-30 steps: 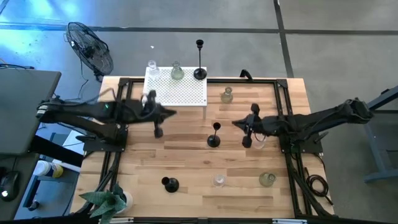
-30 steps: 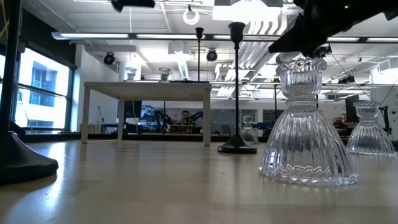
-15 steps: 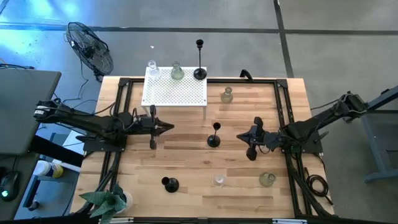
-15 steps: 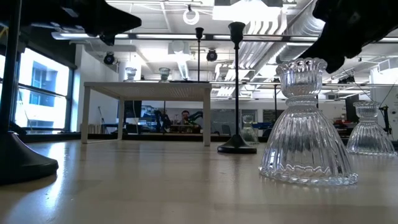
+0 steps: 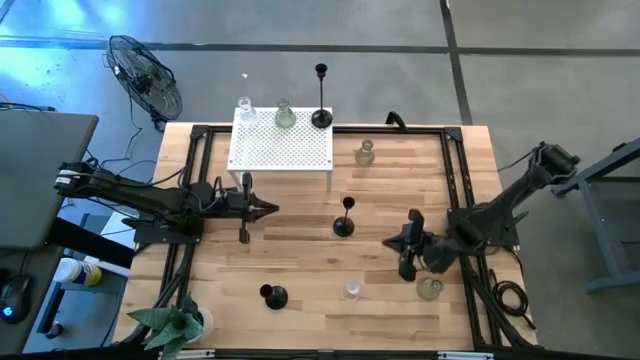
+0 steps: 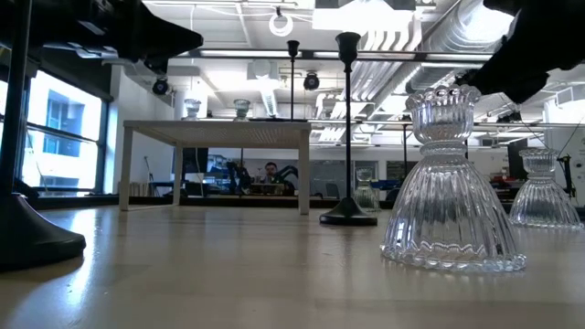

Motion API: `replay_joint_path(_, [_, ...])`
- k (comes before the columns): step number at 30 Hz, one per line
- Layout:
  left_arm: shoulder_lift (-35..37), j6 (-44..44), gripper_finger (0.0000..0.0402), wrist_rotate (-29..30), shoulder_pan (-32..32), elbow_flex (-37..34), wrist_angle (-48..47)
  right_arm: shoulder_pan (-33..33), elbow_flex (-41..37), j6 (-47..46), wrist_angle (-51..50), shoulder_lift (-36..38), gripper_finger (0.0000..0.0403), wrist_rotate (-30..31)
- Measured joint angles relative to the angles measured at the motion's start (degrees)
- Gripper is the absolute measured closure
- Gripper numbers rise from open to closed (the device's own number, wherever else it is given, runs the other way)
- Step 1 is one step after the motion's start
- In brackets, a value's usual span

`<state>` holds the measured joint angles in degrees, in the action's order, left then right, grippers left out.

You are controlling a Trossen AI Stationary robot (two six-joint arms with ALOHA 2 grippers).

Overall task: Pick & Place candle stick holders
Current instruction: Align the bottom transparent candle holder with the other transparent candle holder on the shelf

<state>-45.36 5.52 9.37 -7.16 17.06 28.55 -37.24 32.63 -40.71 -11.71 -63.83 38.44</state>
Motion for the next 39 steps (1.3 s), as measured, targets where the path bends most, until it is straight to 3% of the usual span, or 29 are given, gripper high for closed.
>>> replay_joint_path(4, [-0.02,0.00,0.0386,0.01,0.00,0.02,-0.92,-3.52,4.81,-1.09,0.17,-6.87,0.0344,-1.51])
replay_joint_path(10, [-0.02,0.09,0.0386,0.02,0.00,0.02,-1.92,-7.75,12.85,-1.12,0.39,-17.70,0.0241,-1.41])
replay_joint_path(16, [-0.02,0.17,0.0386,0.02,0.00,0.06,-1.90,-7.79,21.12,0.57,0.36,-29.22,0.0148,-1.42])
replay_joint_path(20, [-0.02,0.22,0.0386,0.02,0.00,0.06,-1.88,-6.26,25.20,0.98,0.42,-34.50,0.0114,-1.84])
replay_joint_path(24, [-0.02,0.22,0.0386,0.02,0.00,0.06,-1.92,-4.34,26.19,0.41,1.22,-37.57,0.0112,-3.10])
replay_joint_path(27, [-0.02,0.22,0.0386,0.04,0.00,0.06,-2.01,-3.15,25.11,2.39,7.81,-38.88,0.0123,-4.37])
replay_joint_path(30, [-0.02,0.22,0.0386,0.04,0.01,0.06,-2.05,-2.42,23.75,3.60,13.88,-39.61,0.0153,-5.69])
replay_joint_path(35, [-0.02,0.22,0.0386,0.04,0.00,0.06,-2.10,-2.14,23.35,3.44,14.63,-40.07,0.0250,-5.71])
replay_joint_path(39, [-0.02,0.21,0.0386,0.04,0.02,0.06,-2.07,-2.05,23.31,7.06,19.44,-40.11,0.0251,-4.73])
